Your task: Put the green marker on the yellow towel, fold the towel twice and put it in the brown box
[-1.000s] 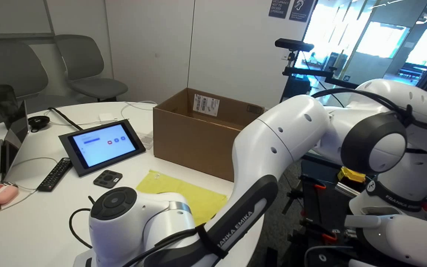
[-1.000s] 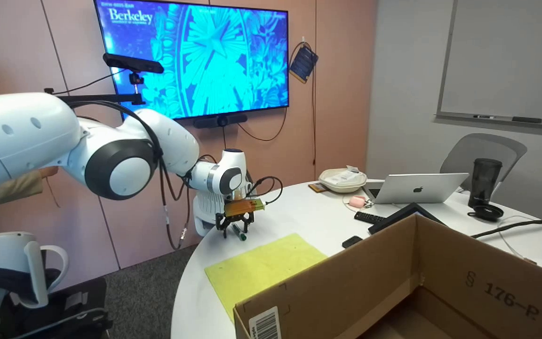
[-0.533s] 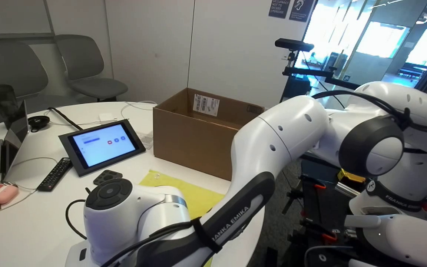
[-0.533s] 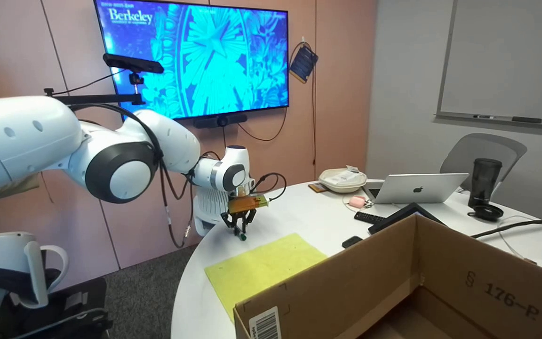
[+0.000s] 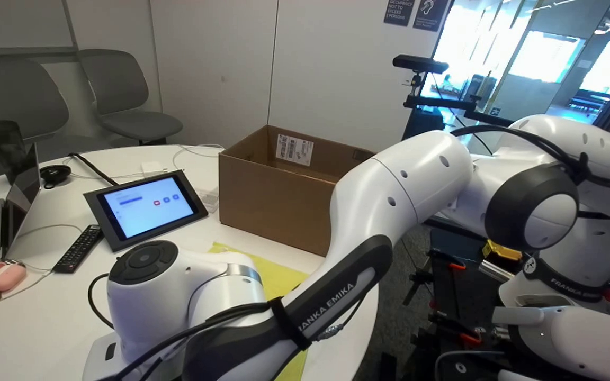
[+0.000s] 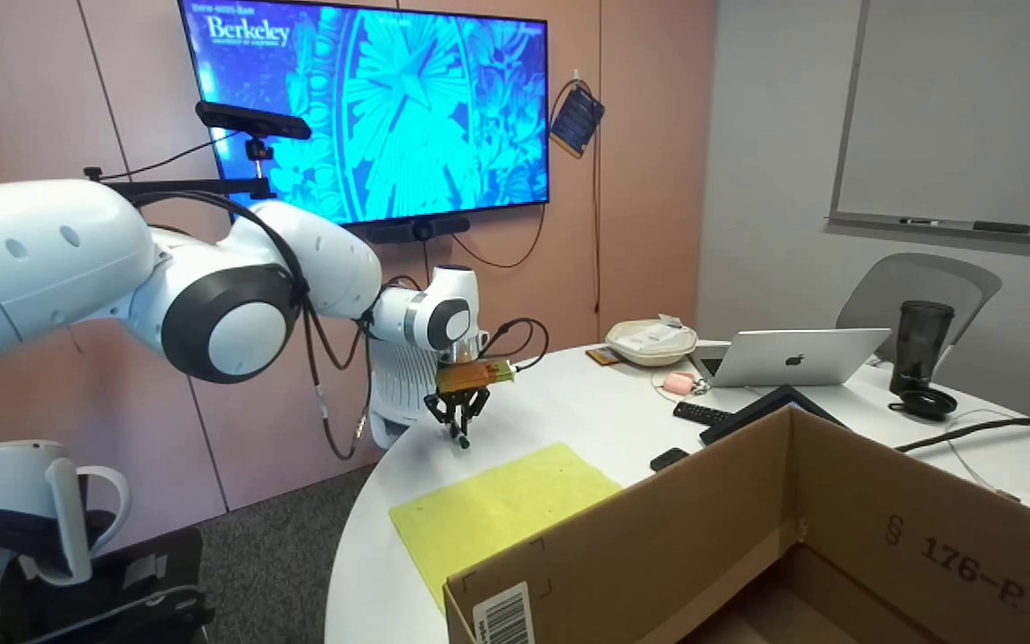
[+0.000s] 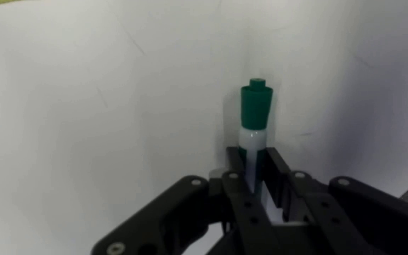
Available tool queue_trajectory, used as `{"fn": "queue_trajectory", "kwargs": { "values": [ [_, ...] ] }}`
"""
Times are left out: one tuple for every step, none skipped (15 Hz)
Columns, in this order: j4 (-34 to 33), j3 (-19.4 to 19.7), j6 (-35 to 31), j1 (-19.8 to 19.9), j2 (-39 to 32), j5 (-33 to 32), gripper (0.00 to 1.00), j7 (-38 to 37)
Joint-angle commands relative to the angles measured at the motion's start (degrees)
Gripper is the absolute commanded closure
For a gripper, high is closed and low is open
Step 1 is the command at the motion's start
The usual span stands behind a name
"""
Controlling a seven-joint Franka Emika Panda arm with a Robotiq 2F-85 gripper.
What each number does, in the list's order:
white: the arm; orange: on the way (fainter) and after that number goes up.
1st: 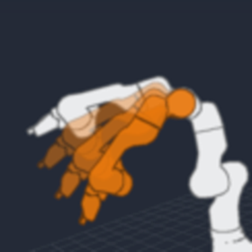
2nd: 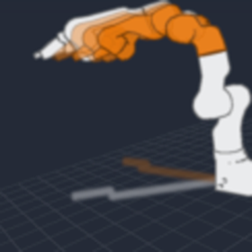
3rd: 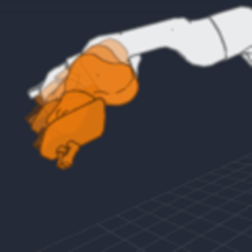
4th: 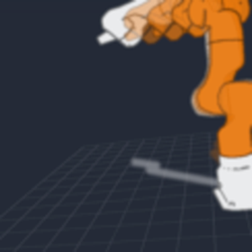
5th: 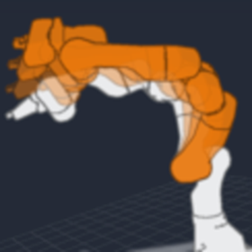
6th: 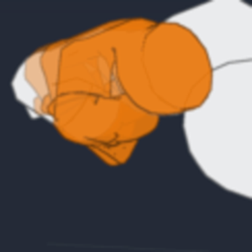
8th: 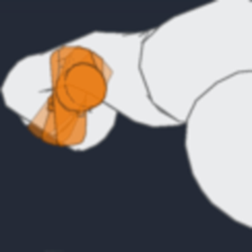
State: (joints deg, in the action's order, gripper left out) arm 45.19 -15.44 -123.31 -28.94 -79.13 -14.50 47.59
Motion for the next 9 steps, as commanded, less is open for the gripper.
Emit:
{"fn": "queue_trajectory", "kwargs": {
  "values": [
    [0.5,-0.6,1.7,1.0,2.9,0.5,0.83,0.8],
    [1.8,-0.9,1.6,2.0,4.3,0.7,0.82,1.3],
    [3.0,-1.3,1.8,3.0,5.8,0.9,0.83,2.0],
    [4.1,-1.7,2.0,4.1,7.0,1.1,0.83,2.9],
    [6.1,-2.2,2.3,5.6,8.9,1.2,0.82,4.3],
    [7.5,-2.6,2.5,6.8,10.1,1.3,0.82,5.4],
    [10.2,-2.9,1.9,8.6,11.9,1.3,0.81,6.5],
    [11.8,-2.9,1.5,9.8,13.1,1.3,0.82,6.6],
    [14.5,-2.5,0.5,11.2,14.9,1.4,0.83,4.7]
  ]
}}
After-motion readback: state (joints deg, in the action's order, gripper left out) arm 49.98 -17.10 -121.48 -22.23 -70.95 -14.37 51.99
